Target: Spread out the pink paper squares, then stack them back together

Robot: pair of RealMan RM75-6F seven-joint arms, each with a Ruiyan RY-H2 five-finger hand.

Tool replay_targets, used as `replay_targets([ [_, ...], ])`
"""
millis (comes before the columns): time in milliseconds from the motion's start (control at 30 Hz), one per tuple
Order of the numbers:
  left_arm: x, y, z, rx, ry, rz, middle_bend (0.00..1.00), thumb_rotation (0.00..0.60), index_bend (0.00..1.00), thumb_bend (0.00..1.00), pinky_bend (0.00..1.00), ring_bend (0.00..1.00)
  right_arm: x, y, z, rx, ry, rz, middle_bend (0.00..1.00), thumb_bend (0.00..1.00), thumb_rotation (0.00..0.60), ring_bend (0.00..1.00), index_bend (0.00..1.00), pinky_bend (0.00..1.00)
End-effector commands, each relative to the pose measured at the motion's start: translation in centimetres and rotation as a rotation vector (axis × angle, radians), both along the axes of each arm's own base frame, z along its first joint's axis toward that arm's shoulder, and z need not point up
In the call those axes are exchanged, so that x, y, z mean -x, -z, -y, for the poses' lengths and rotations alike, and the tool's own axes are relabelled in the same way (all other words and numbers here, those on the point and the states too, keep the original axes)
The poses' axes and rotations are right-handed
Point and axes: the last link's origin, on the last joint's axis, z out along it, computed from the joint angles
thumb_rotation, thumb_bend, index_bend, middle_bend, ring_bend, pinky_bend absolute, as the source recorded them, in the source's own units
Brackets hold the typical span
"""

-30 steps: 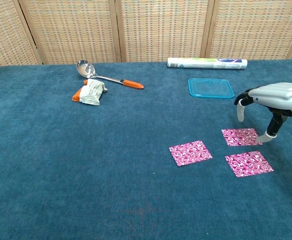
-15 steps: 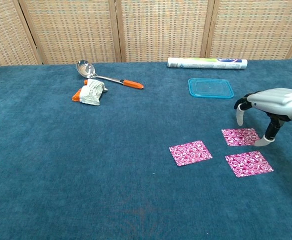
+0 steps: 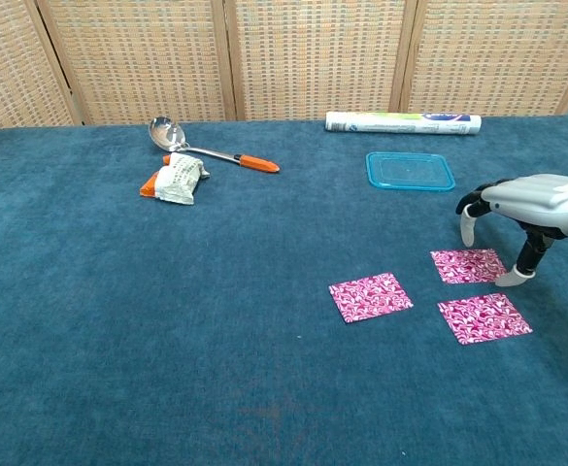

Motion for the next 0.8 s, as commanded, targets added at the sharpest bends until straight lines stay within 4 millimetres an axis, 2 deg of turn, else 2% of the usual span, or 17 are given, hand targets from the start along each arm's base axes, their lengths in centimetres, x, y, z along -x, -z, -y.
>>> replay_targets([
  [33, -0.04, -0.01, 0.01, -0.002, 0.002, 0.000, 0.00, 0.600, 0.21, 0.13, 0.00, 0.00, 0.06, 0.04, -0.02, 0.000, 0.000, 0.001, 0.13, 0.21, 0.600, 0.00, 0.37, 0.00],
  [800, -0.11, -0.13, 0.24, -0.012, -0.001, -0.002, 0.00, 0.600, 0.21, 0.13, 0.00, 0.00, 0.29, 0.41, 0.62, -0.003, -0.007, 0.004, 0.13, 0.21, 0.600, 0.00, 0.37, 0.00],
])
